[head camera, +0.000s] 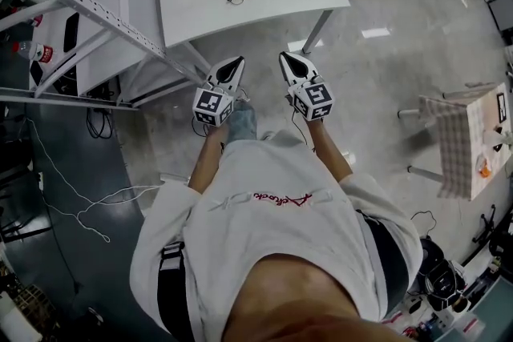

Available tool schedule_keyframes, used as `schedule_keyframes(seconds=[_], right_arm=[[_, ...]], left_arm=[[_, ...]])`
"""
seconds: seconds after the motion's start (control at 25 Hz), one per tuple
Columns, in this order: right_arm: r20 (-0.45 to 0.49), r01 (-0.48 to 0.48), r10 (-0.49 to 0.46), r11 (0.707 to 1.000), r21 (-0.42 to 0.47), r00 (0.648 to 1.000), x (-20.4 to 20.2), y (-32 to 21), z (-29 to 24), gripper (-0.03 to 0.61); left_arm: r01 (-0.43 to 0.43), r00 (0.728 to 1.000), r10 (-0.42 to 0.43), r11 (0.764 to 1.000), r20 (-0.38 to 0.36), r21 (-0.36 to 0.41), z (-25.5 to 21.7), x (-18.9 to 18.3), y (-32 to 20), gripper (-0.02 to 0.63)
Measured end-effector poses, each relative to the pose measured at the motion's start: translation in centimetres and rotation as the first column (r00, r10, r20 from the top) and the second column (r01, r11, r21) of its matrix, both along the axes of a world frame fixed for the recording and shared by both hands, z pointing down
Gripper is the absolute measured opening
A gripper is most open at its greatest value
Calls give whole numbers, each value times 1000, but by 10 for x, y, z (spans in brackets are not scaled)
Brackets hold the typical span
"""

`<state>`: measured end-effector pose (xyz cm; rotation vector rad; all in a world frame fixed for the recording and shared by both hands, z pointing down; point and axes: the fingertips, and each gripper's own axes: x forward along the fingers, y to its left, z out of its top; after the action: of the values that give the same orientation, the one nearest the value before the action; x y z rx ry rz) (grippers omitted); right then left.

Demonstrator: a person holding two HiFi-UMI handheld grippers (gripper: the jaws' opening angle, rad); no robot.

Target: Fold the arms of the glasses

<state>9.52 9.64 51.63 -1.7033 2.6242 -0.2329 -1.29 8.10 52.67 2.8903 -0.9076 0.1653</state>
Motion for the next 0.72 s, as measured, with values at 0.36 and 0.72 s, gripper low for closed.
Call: schedule_keyframes(seconds=[0.36, 0.72], right_arm=[[-17, 8, -8, 1000, 18, 1000, -8, 16, -2, 3], [-27, 3, -2, 999, 44, 1000, -3, 18, -12, 3]], left_arm=[[-5, 1000, 5, 1000, -9, 18, -4, -1, 16, 29], [-21, 1000, 21, 998, -4, 55, -16, 7, 18, 29]])
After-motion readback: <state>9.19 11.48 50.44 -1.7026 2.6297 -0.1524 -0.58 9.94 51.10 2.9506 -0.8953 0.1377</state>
